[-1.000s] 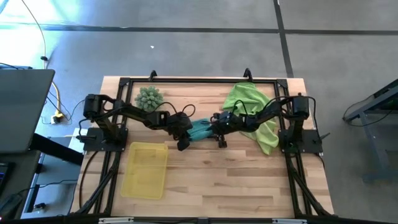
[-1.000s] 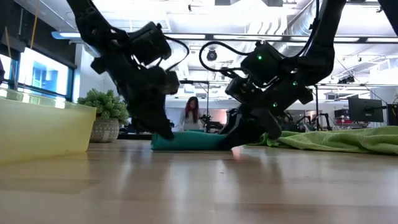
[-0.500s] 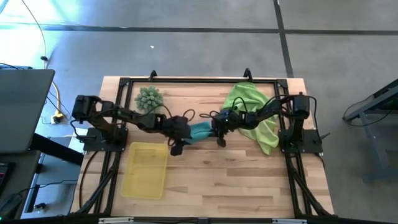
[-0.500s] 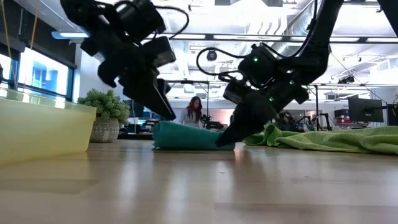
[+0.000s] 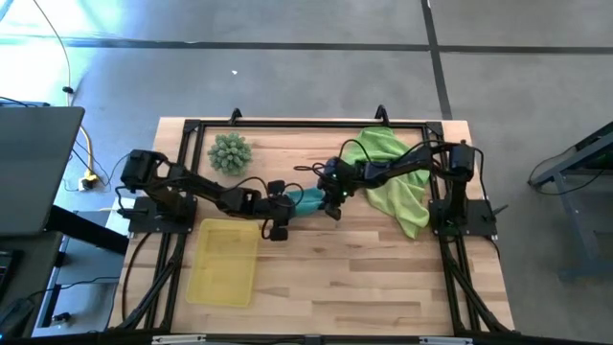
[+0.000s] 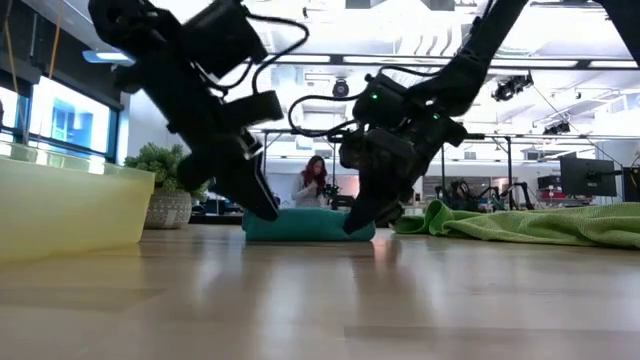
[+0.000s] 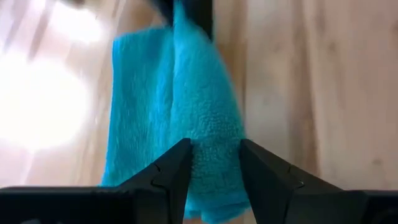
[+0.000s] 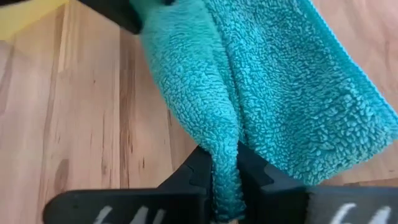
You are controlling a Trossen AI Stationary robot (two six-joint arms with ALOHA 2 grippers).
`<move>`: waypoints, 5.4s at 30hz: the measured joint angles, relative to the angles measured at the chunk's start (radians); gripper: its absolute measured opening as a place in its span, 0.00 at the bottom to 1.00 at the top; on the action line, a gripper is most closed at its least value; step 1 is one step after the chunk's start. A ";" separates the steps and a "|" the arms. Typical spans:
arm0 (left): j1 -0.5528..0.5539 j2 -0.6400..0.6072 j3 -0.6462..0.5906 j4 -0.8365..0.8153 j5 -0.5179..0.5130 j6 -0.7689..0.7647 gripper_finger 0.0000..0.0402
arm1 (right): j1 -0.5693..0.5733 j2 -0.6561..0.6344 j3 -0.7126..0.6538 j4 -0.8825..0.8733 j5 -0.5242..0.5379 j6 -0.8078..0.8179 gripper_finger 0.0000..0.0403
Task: Roll microfiber towels into tight, uniform cylinder then place into a basket
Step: Roll the blue towel, then put the blue towel into the yellow bin
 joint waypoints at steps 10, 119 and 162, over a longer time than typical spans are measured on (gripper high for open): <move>0.042 0.070 0.004 0.013 0.068 -0.172 0.27 | 0.001 -0.014 0.088 -0.163 0.014 -0.188 0.14; 0.165 0.088 0.006 -0.012 0.257 -0.327 0.16 | -0.018 -0.214 -0.004 -0.190 -0.038 -0.261 0.37; 0.207 -0.121 -0.002 -0.146 0.245 0.046 0.38 | 0.043 -0.017 -0.229 0.511 0.247 -0.100 0.33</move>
